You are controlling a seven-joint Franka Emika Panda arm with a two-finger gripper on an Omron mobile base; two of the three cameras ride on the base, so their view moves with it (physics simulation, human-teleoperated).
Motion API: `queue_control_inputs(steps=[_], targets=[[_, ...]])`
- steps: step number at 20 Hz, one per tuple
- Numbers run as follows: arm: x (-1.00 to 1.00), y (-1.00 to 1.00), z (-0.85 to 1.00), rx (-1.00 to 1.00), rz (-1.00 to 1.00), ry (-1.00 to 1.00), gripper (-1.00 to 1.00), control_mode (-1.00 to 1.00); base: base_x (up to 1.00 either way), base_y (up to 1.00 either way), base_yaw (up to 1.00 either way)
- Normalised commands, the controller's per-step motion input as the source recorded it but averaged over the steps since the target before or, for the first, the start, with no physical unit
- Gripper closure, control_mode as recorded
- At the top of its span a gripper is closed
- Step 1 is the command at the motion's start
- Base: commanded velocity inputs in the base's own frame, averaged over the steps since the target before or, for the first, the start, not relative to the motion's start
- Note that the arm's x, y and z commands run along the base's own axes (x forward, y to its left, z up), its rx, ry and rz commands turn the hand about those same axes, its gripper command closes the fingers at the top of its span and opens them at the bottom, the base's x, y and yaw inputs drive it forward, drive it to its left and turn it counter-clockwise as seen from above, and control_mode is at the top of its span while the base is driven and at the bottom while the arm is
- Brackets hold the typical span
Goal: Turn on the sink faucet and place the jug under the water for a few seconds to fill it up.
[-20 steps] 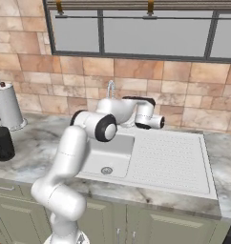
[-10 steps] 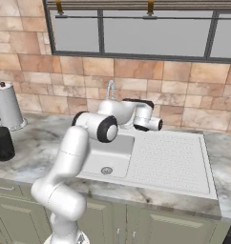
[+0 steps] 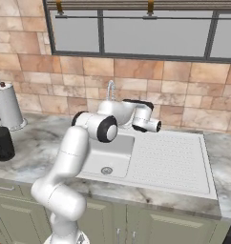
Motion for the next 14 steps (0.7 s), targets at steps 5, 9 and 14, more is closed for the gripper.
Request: queue_control_inputs(steps=[5,9,14], targets=[[0.16,0.0,0.0,0.03,-0.11,0.0,1.0,-1.0,0.0,0.0,0.0],[0.06,-0.14,0.0,0.05,-0.19,0.01,1.0,-1.0,0.0,0.0,0.0],[0.03,-0.59,0.0,0.08,-0.17,0.03,1.0,-1.0,0.0,0.0,0.0]])
